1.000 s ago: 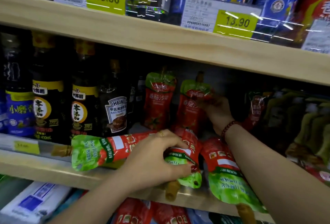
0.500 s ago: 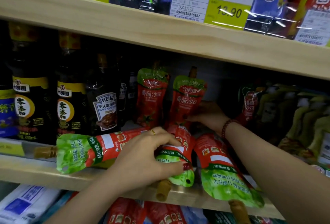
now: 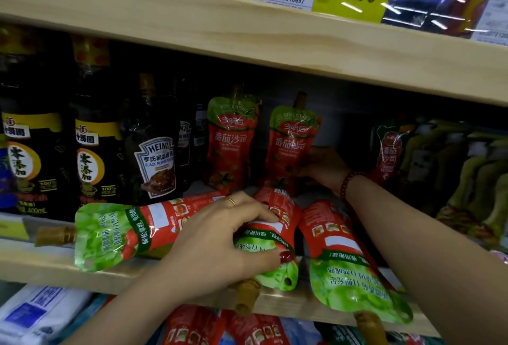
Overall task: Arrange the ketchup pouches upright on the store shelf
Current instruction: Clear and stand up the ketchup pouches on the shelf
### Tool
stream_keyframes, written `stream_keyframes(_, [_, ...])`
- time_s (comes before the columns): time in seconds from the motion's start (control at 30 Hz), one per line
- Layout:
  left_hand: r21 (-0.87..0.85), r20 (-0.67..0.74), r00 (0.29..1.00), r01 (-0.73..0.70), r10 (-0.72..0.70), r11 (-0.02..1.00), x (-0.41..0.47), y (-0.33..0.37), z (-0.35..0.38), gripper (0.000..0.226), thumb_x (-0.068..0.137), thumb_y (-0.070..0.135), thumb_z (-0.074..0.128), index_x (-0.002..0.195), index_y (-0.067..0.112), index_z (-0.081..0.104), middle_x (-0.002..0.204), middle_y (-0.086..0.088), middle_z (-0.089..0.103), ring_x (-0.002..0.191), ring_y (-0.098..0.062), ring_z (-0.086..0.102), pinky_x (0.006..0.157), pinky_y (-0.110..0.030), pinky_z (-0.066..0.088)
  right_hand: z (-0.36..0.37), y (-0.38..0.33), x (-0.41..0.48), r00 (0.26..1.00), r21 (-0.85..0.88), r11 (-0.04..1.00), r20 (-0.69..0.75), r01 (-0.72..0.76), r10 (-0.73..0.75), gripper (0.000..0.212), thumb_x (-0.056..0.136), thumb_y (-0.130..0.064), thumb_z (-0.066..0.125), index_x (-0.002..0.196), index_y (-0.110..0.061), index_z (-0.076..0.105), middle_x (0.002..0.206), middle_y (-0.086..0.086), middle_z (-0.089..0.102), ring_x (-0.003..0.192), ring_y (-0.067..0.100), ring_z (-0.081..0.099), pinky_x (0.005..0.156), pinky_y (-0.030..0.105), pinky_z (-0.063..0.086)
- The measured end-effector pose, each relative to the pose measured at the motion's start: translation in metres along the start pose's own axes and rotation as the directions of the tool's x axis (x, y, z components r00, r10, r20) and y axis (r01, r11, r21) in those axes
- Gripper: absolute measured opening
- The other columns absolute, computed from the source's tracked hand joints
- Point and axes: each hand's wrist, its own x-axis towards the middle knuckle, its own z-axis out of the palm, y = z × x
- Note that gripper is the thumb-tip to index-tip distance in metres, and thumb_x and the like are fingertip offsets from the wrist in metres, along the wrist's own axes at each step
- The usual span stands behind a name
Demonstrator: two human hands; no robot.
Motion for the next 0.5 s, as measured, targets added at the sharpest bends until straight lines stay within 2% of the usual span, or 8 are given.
stream_keyframes(0.1, [-0.001,0.001,1.0,0.005,-0.005,1.0,-0.001,0.001,-0.001,0.055,0.055,0.07,0.056,0.105,0.048,0.057,0.109,0.032,0.049,0.102,0.008,0.05,0.086,-0.028,0.046,0.001,-0.003,-0.002,1.0,-0.026,1.0,-0.011,-0.006,0.006,0.031,0.068,-0.012,0.079,0.092,-0.027,0.067,0.106,0.004,0.069,0.096,0.018,0.065,0.086,0.032,0.052])
stream_keyframes(0.2, [-0.003,0.007,1.0,0.005,-0.005,1.0,0.0,0.002,0.0,0.054,0.056,0.069,0.057,0.105,0.048,0.057,0.108,0.03,0.051,0.102,0.007,0.051,0.088,-0.031,0.046,0.0,-0.005,-0.007,0.999,-0.108,0.993,-0.035,-0.038,0.035,0.04,0.067,-0.02,0.08,0.105,-0.02,0.067,0.111,0.003,0.068,0.097,0.017,0.063,0.092,0.033,0.05])
stream_keyframes(0.27, [-0.002,0.015,1.0,0.005,-0.005,1.0,0.001,0.002,0.0,0.054,0.056,0.069,0.058,0.105,0.047,0.058,0.108,0.029,0.053,0.103,0.005,0.052,0.089,-0.033,0.046,-0.003,-0.008,-0.014,0.997,-0.121,0.991,-0.056,-0.052,0.046,0.041,0.064,-0.024,0.082,0.102,-0.021,0.068,0.111,0.002,0.068,0.098,0.016,0.063,0.094,0.034,0.049])
stream_keyframes(0.4, [-0.001,0.007,1.0,-0.006,0.006,1.0,0.0,0.005,0.0,0.053,0.056,0.068,0.058,0.103,0.043,0.062,0.104,0.024,0.055,0.1,0.003,0.054,0.089,-0.035,0.045,-0.016,-0.014,-0.033,0.984,-0.126,0.992,-0.173,0.019,-0.041,0.038,0.065,-0.009,0.081,0.101,-0.007,0.071,0.111,0.011,0.068,0.104,0.023,0.063,0.098,0.038,0.047])
stream_keyframes(0.47, [0.002,0.022,1.0,-0.001,0.001,1.0,0.0,0.007,-0.002,0.055,0.055,0.067,0.057,0.103,0.042,0.063,0.104,0.021,0.056,0.1,0.002,0.055,0.089,-0.036,0.045,-0.025,-0.018,-0.045,0.975,-0.153,0.987,-0.206,0.055,-0.087,0.038,0.065,-0.005,0.081,0.101,-0.003,0.07,0.11,0.011,0.068,0.101,0.021,0.064,0.096,0.033,0.048])
stream_keyframes(0.5, [0.0,0.032,0.999,0.004,-0.004,1.0,0.001,0.008,-0.002,0.056,0.055,0.066,0.058,0.104,0.04,0.063,0.104,0.02,0.056,0.1,0.001,0.055,0.09,-0.036,0.045,-0.029,-0.02,-0.052,0.972,-0.161,0.984,-0.209,0.072,-0.106,0.035,0.066,-0.004,0.08,0.099,-0.004,0.071,0.106,0.008,0.069,0.095,0.017,0.065,0.09,0.026,0.05])
